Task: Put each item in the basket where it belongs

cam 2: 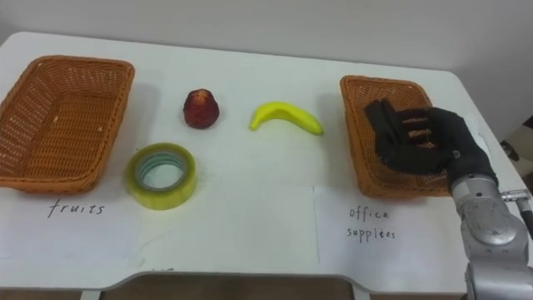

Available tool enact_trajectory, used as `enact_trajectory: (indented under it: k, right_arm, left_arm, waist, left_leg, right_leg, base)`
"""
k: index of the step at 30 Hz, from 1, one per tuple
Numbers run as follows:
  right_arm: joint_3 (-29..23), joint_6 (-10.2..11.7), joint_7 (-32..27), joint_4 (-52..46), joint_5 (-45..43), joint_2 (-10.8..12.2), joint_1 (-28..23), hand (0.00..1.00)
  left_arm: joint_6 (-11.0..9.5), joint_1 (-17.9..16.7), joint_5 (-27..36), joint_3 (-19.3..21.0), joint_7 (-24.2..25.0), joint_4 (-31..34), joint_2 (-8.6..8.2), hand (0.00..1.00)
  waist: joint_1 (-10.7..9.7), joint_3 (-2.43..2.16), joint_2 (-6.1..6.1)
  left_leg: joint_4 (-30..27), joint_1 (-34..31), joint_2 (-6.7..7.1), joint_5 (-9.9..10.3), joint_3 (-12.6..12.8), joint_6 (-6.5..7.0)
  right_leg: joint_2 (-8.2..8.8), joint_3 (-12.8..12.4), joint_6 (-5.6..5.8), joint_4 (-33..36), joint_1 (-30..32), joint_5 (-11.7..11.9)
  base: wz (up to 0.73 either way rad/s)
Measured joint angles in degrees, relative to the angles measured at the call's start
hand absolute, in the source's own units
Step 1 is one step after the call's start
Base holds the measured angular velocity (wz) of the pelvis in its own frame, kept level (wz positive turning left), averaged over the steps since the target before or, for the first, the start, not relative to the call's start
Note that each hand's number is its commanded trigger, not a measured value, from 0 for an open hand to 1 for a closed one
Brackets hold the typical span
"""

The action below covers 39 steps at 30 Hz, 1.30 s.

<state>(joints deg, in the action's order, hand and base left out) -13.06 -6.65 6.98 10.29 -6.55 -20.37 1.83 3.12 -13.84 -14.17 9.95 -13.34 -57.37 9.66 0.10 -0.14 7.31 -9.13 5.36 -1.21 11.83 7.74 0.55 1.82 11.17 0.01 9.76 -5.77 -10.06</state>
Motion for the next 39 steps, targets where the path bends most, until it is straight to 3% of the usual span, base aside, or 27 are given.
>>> enact_trajectory:
  k: [6,7,8,39]
  right_arm:
    - [0.0,0.3,0.0,0.3,0.0,-0.1,0.0,1.0]
    - [0.0,0.3,0.0,0.3,0.0,-0.1,0.0,0.68]
    - [0.0,0.3,0.0,0.4,0.0,-0.1,0.0,0.01]
    - [0.0,1.7,-3.2,0.9,0.0,-0.1,0.0,0.0]
  left_arm:
    - [-0.3,0.0,0.0,0.0,0.0,0.0,0.07,0.0]
    - [-0.3,0.0,0.0,0.0,0.0,0.1,0.08,0.0]
    - [-0.3,0.0,0.0,-0.1,0.0,0.2,0.08,0.0]
    - [-0.7,0.2,0.0,0.0,0.0,0.7,0.09,0.0]
  waist:
    - [-0.4,0.01,0.01]
    - [-0.4,0.01,0.01]
    - [-0.4,0.02,0.03]
    - [0.1,0.22,0.47]
  left_leg:
    - [0.0,0.0,0.0,0.0,0.1,0.0]
    - [0.0,0.0,0.0,0.0,0.1,0.0]
    - [0.0,0.0,-0.01,0.0,0.1,0.0]
    - [0.4,0.2,0.01,0.0,0.1,0.0]
  right_leg:
    - [0.0,0.0,0.0,0.0,0.0,0.0]
    - [0.0,0.0,0.0,0.0,0.0,0.0]
    - [0.0,0.0,0.0,0.0,0.0,0.0]
    - [-0.02,0.0,0.0,0.0,0.1,0.0]
  base:
    - [0.0]
    - [0.0]
    - [0.0]
    - [0.0]
